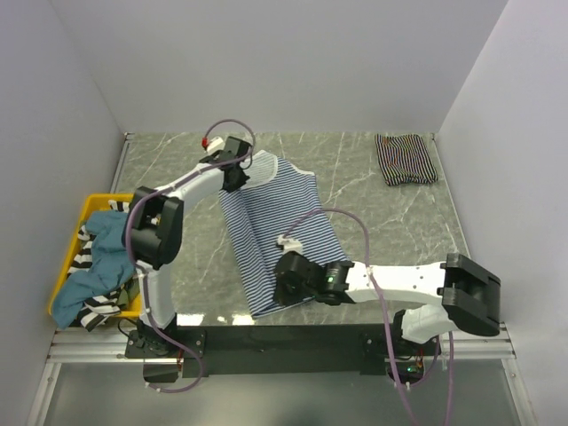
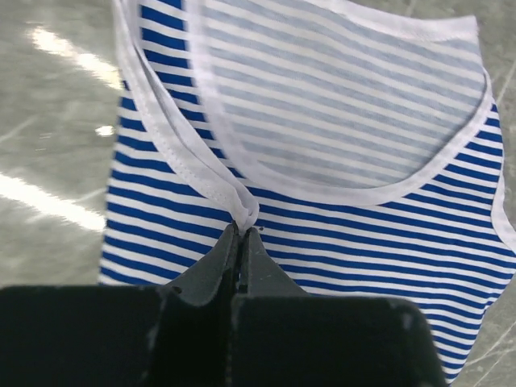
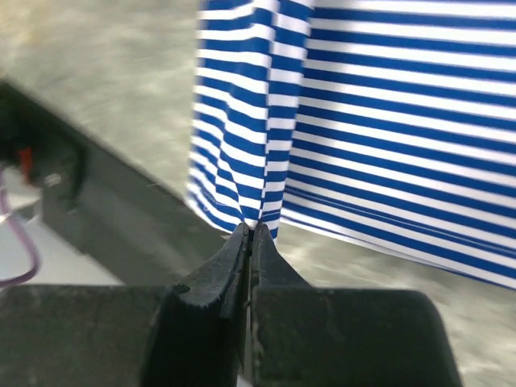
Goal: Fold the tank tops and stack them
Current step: Fold the tank top
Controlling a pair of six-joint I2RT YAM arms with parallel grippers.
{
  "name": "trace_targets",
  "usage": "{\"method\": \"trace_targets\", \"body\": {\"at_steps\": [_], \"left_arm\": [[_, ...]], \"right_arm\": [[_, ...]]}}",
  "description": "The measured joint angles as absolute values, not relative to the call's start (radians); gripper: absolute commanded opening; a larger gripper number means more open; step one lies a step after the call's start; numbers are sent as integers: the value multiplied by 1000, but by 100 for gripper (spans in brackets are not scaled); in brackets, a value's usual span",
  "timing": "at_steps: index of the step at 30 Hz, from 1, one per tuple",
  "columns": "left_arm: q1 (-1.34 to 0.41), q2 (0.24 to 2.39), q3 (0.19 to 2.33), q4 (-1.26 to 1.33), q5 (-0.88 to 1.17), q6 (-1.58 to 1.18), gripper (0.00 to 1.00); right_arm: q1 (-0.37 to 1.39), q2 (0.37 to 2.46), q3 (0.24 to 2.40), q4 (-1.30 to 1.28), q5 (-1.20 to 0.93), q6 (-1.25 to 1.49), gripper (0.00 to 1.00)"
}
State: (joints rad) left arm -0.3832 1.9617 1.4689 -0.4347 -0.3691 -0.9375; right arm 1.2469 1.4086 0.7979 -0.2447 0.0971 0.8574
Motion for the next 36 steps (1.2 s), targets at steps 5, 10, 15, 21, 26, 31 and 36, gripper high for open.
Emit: {"method": "trace_targets", "body": {"at_steps": [5, 10, 15, 21, 26, 31, 36], "left_arm": [[-433, 2061, 1575, -461, -374, -938, 1], [-462, 2108, 1633, -479, -373, -939, 1], [-468, 2119, 1654, -481, -370, -937, 2], [-466, 2122, 1652, -453, -332, -921, 45], [-466, 2085, 1584, -376, -280, -905, 51], [-458, 1935, 1446, -371, -261, -941, 35], [-373, 1774, 1272, -320, -235, -999, 27]], "right_arm": [[1188, 1358, 694, -247, 120, 886, 0], [1166, 1351, 648, -250, 142, 908, 0], [1160, 1351, 645, -259, 168, 926, 0], [1160, 1351, 645, -282, 198, 944, 34], [1158, 1277, 647, -352, 248, 953, 48], [1154, 1187, 709, -414, 322, 941, 47], [1190, 1309, 818, -398, 317, 883, 45]]}}
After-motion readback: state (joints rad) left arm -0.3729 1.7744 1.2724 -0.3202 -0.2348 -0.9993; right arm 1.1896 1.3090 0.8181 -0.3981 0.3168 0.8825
